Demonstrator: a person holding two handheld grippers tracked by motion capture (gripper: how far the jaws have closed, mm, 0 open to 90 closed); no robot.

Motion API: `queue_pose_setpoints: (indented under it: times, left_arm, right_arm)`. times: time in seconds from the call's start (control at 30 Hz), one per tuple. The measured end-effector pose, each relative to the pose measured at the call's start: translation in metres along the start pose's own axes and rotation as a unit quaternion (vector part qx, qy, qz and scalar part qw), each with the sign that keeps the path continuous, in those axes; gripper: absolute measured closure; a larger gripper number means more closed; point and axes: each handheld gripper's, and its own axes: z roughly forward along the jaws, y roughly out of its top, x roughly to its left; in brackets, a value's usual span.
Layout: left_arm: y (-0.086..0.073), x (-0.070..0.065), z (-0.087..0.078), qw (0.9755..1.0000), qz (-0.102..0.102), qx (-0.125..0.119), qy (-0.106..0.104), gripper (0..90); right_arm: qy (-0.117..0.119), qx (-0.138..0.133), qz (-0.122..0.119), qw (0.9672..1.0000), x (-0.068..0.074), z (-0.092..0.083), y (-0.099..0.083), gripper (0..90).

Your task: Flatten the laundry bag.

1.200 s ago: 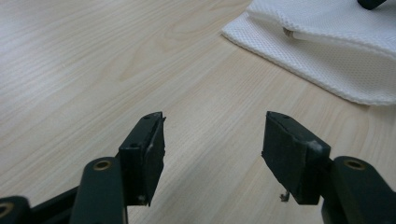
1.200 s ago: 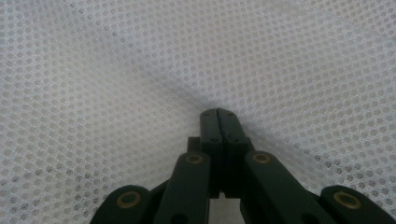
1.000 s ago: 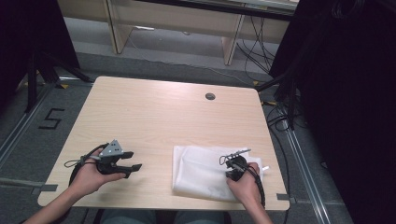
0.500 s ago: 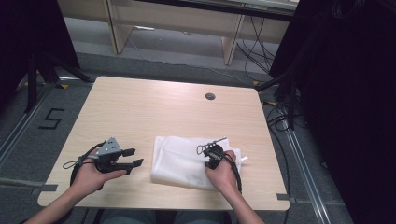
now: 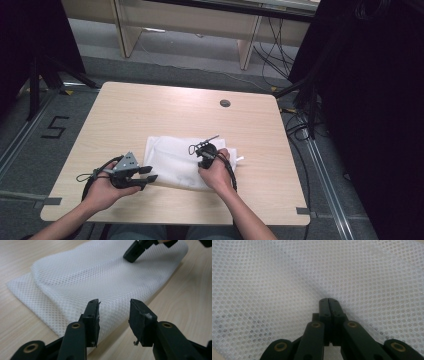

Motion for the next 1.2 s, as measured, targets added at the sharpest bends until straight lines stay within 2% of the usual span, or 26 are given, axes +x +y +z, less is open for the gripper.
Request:
queue_pose_setpoints:
  times: [0.07, 0.1, 0.13, 0.2, 0.23, 0.27, 0.3, 0.37, 0.4, 0.6, 0.63, 0.67, 0.7, 0.77, 0.8, 0.83, 0.93, 1.0, 1.03, 1.07, 1.13, 1.17, 1.2]
  left_arm:
    - [-0.002, 0.000, 0.004, 0.9999, -0.003, 0.010, 0.003, 61.3]
    - [-0.002, 0.001, 0.005, 0.9998, -0.001, 0.017, 0.007, 61.8]
    - [-0.003, 0.003, 0.005, 0.9995, 0.014, 0.027, 0.006, 62.1]
    - [-0.004, 0.004, 0.006, 0.9993, 0.015, 0.032, 0.011, 62.7]
    - [-0.005, 0.005, 0.006, 0.9988, 0.010, 0.041, 0.023, 63.2]
    - [-0.005, 0.005, 0.006, 0.9988, 0.010, 0.041, 0.023, 63.5]
    - [-0.008, 0.007, 0.007, 0.9982, 0.008, 0.052, 0.029, 63.9]
    - [-0.009, 0.007, 0.008, 0.9984, 0.006, 0.050, 0.025, 64.4]
    - [-0.010, 0.008, 0.009, 0.9981, -0.009, 0.055, 0.026, 64.4]
    - [-0.012, 0.011, 0.009, 0.9965, -0.002, 0.077, 0.031, 64.7]
    - [-0.012, 0.011, 0.009, 0.9962, -0.014, 0.080, 0.032, 64.7]
    - [-0.012, 0.011, 0.009, 0.9958, -0.013, 0.085, 0.030, 64.6]
    - [-0.013, 0.012, 0.009, 0.9954, -0.015, 0.086, 0.039, 64.5]
    - [-0.013, 0.012, 0.009, 0.9953, -0.021, 0.087, 0.038, 64.5]
    - [-0.013, 0.013, 0.008, 0.9949, -0.016, 0.090, 0.043, 64.6]
    - [-0.014, 0.013, 0.008, 0.9945, -0.027, 0.091, 0.046, 64.6]
    - [-0.013, 0.014, 0.007, 0.9943, -0.020, 0.094, 0.046, 64.6]
    - [-0.014, 0.015, 0.007, 0.9941, -0.029, 0.093, 0.048, 64.7]
    - [-0.013, 0.016, 0.006, 0.9939, -0.021, 0.096, 0.049, 64.7]
    - [-0.014, 0.016, 0.007, 0.9933, -0.035, 0.095, 0.055, 64.4]
    - [-0.014, 0.016, 0.006, 0.9935, -0.032, 0.096, 0.051, 64.1]
    - [-0.014, 0.016, 0.006, 0.9934, -0.032, 0.096, 0.054, 63.7]
    - [-0.014, 0.016, 0.007, 0.9936, -0.034, 0.094, 0.053, 63.5]
  right_arm:
    - [0.002, 0.003, 0.002, 1.0000, 0.003, 0.001, 0.003, 90.0]
    - [0.003, 0.000, -0.007, 1.0000, 0.003, 0.003, 0.005, 90.0]
    - [0.002, -0.002, -0.010, 0.9999, 0.004, 0.004, 0.006, 90.0]
    - [0.003, -0.002, -0.015, 0.9999, 0.006, 0.006, 0.010, 90.0]
    - [0.008, 0.001, -0.007, 0.9999, 0.008, 0.006, 0.011, 90.0]
    - [0.008, 0.001, -0.007, 0.9999, 0.008, 0.006, 0.011, 90.0]
    - [0.010, -0.009, -0.017, 0.9998, 0.008, 0.009, 0.014, 89.9]
    - [0.015, -0.010, -0.021, 0.9996, 0.008, 0.010, 0.015, 89.3]
    - [0.015, -0.009, -0.016, 0.9997, 0.009, 0.010, 0.016, 89.0]
    - [0.012, -0.011, -0.025, 0.9995, 0.015, 0.014, 0.022, 87.9]
    - [0.010, -0.012, -0.033, 0.9993, 0.015, 0.015, 0.023, 87.9]
    - [0.013, -0.009, -0.025, 0.9995, 0.017, 0.015, 0.024, 87.9]
    - [0.010, -0.014, -0.032, 0.9993, 0.017, 0.017, 0.028, 87.9]
    - [0.008, -0.011, -0.029, 0.9995, 0.018, 0.017, 0.029, 87.9]
    - [0.008, -0.012, -0.032, 0.9994, 0.020, 0.019, 0.031, 87.9]
    - [0.008, -0.012, -0.031, 0.9994, 0.021, 0.019, 0.032, 87.9]
    - [0.005, -0.011, -0.033, 0.9994, 0.023, 0.020, 0.033, 87.9]
    - [0.005, -0.011, -0.033, 0.9994, 0.025, 0.021, 0.035, 87.9]
    - [0.004, -0.014, -0.038, 0.9992, 0.025, 0.022, 0.035, 87.8]
    - [0.004, -0.015, -0.040, 0.9991, 0.026, 0.023, 0.036, 87.8]
    - [0.004, -0.010, -0.035, 0.9993, 0.027, 0.022, 0.037, 87.6]
    - [0.007, -0.012, -0.044, 0.9989, 0.027, 0.022, 0.037, 85.4]
    - [0.011, -0.008, -0.037, 0.9992, 0.028, 0.022, 0.037, 83.6]
